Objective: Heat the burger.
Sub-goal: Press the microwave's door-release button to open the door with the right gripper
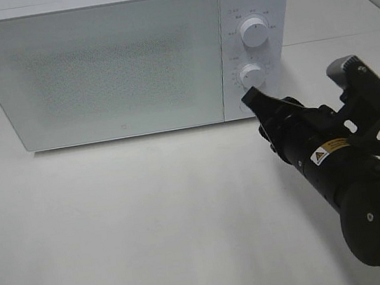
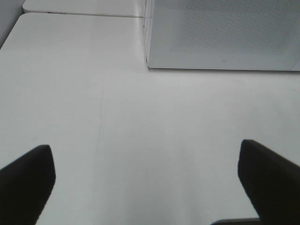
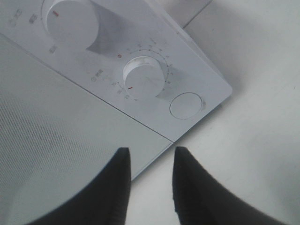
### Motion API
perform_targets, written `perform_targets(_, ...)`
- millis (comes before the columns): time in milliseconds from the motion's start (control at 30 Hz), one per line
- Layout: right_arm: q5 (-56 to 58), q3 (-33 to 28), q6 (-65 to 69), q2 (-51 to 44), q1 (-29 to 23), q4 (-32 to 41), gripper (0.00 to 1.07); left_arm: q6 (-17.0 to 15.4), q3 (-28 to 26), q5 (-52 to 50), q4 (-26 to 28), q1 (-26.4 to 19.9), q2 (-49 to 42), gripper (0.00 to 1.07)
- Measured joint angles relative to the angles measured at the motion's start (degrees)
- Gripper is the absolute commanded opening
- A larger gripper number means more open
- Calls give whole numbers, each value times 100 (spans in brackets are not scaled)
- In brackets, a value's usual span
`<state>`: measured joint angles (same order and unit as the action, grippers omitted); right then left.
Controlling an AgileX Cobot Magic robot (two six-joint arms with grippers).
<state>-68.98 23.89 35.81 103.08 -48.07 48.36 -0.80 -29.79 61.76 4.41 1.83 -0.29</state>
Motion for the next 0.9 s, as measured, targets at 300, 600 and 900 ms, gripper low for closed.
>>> perform_targets(300, 17, 0, 3220, 23, 0, 6, 5, 0, 0, 0, 0, 0, 0, 98)
perform_targets(600, 143, 0, 4079, 23, 0, 46, 0, 0, 0, 0, 0, 0, 0, 98)
perform_targets(900, 258, 138, 4108, 183, 218, 103, 0, 0, 0, 0, 0, 0, 0, 98)
